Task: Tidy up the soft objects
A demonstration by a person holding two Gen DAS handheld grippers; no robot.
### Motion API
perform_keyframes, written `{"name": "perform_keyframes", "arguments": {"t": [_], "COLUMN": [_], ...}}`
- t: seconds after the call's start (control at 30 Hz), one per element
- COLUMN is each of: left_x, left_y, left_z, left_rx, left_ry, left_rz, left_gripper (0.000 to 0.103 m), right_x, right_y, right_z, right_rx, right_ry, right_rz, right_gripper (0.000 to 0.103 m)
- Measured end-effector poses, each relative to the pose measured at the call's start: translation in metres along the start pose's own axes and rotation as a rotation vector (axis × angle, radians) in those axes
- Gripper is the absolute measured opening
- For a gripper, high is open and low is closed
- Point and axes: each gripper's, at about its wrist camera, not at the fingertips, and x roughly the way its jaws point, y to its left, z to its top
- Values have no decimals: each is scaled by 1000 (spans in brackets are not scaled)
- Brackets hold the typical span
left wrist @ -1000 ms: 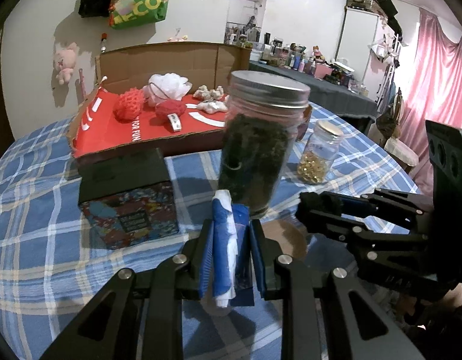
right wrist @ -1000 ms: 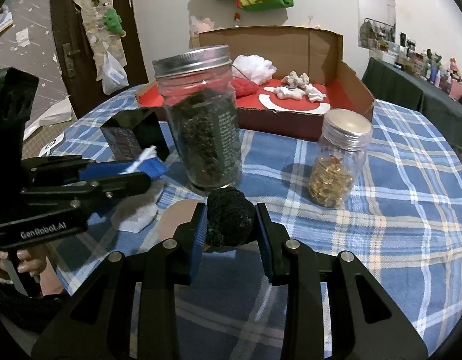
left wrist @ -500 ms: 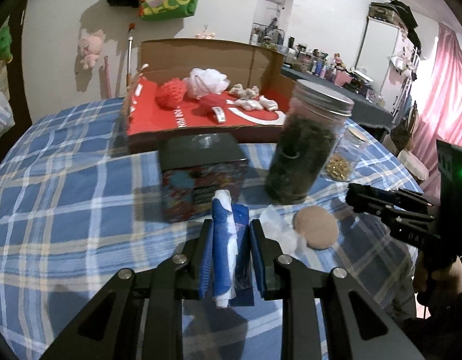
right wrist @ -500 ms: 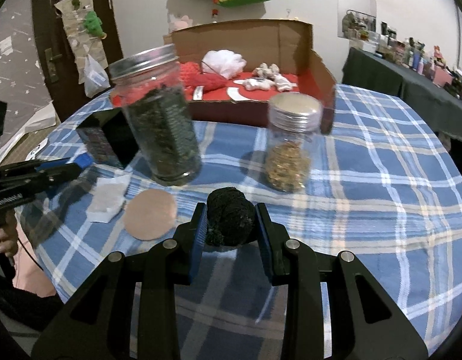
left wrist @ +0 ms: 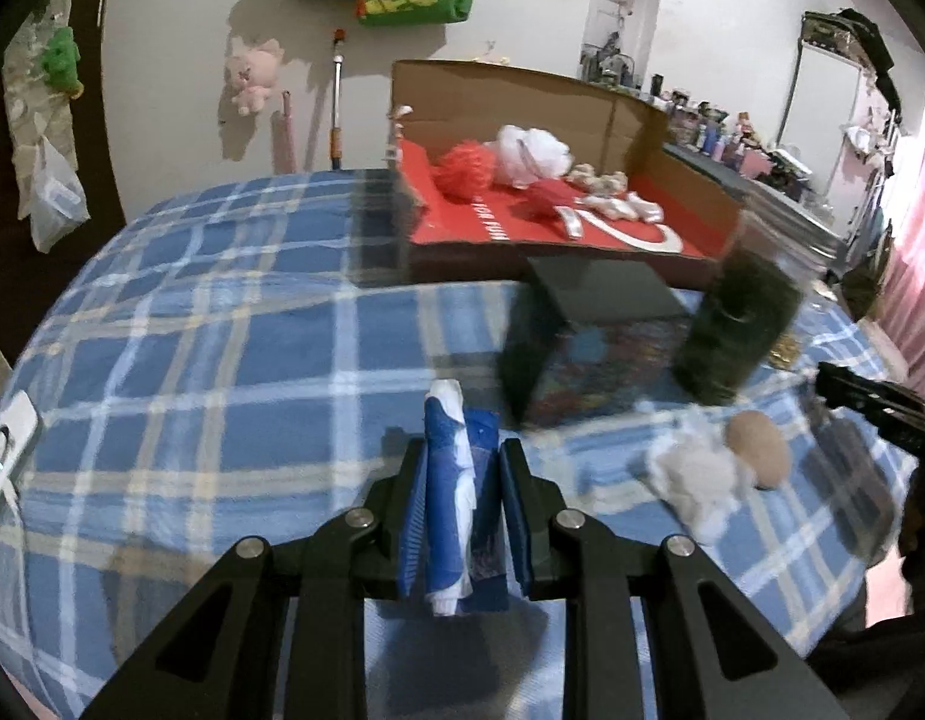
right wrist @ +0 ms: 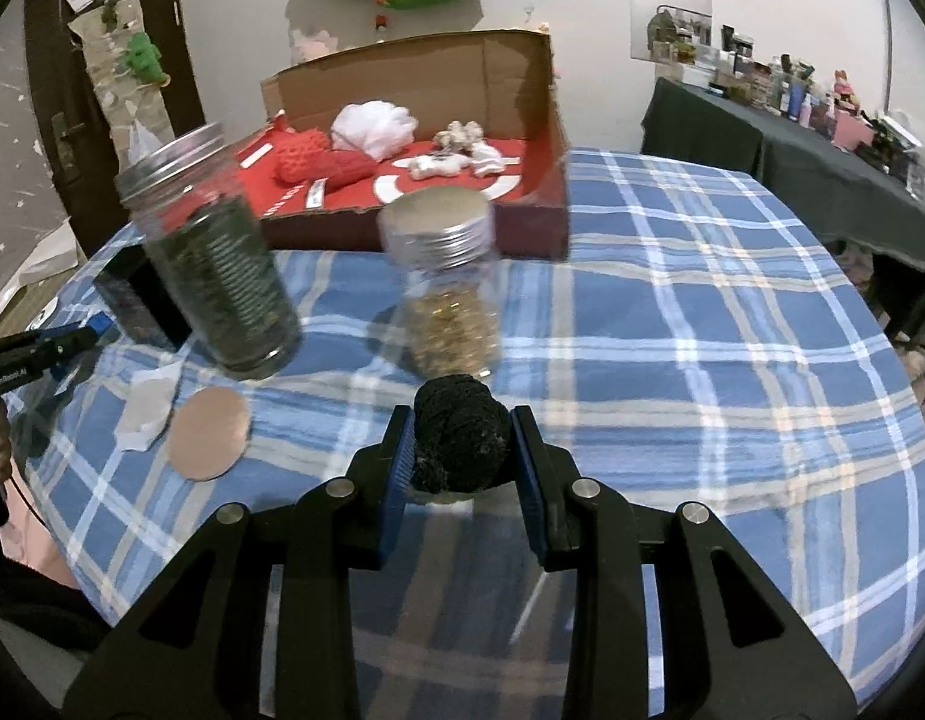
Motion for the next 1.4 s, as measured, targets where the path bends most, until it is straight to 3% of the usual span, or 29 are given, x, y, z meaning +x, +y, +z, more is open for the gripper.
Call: {"name": "perform_keyframes", "arguments": {"t": [0.2, 0.43, 0.73, 1.4], "left_x": [9, 23, 40, 49], "left_y": [10, 20, 28, 6], "left_z": [19, 44, 69, 123], "left_rx": [68, 156, 220, 348], "left_ry": [-12, -34, -29, -52], "left_rz": [-17, -133, -199, -317], "left_gripper": [25, 25, 25, 25], "right_x": [3, 14, 37, 60], "right_y": [-25, -38, -44, -26], "right_z": [20, 48, 75, 136], "right_rx": [-18, -158, -261, -352], "right_ry": [-21, -46, -31, -25], "right_rz": [20, 82, 134, 356], "right_gripper": [30, 30, 30, 30]}}
